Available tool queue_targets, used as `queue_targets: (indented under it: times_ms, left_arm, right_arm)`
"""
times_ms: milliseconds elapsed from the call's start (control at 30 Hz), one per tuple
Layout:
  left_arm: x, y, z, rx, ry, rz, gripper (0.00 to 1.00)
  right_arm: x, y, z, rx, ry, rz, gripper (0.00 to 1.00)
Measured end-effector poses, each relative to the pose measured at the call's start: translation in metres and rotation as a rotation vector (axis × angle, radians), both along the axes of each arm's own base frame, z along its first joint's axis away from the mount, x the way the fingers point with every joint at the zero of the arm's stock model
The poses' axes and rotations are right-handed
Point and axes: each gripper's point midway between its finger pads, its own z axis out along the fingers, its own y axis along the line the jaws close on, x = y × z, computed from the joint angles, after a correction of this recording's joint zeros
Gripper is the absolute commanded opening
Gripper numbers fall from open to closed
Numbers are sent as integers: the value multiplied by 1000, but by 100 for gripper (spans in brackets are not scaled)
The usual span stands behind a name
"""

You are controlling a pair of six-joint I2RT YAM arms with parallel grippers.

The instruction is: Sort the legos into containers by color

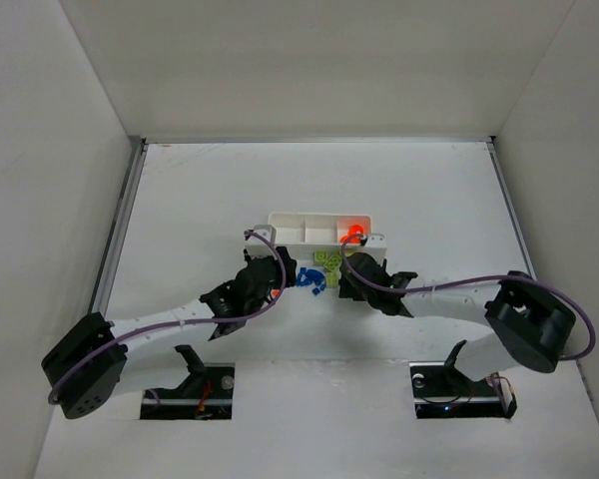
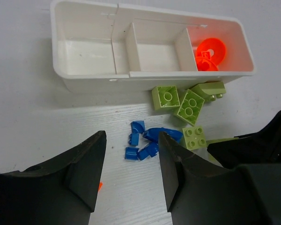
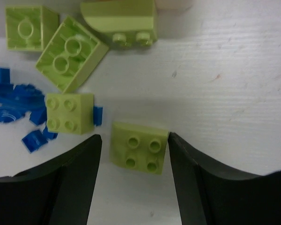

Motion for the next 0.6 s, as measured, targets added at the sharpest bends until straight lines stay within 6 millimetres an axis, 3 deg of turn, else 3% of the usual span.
queue_targets:
  times_ms: [133, 167, 233, 300, 333, 367, 433, 467, 500, 600]
  left_arm:
    - [-1, 4, 9, -29, -23, 6, 46]
    - [-1, 5, 10, -35, -27, 7, 46]
    - [0, 9, 13, -43, -34, 17, 47]
    - [1, 10, 16, -52, -41, 22, 47]
    - [2, 11, 18, -58, -45, 27, 47]
    - [2, 12, 18, -58, -46, 28, 47]
    - [2, 13, 18, -60, -48, 32, 47]
    - [2, 14, 17, -58, -45, 33, 47]
    - [2, 15, 16, -57, -45, 33, 47]
    - [3, 16, 15, -55, -42, 39, 47]
  right_arm:
    - [1, 2, -1, -44, 0, -17, 60]
    - [2, 3, -2, -72, -2, -23, 52]
    - [3, 3, -3, -94, -4, -31, 49]
    - [4, 3, -3, -94, -8, -46, 54]
    - [4, 2, -3, -93, -8, -52, 64]
    - [3, 1, -3, -94, -7, -57, 64]
    - [3, -1, -3, -99, -7, -66, 59]
    - [3, -3, -3, -107, -7, -70, 46]
    - [3, -4, -3, -112, -7, -74, 41]
    - [3, -5, -2, -107, -10, -84, 32]
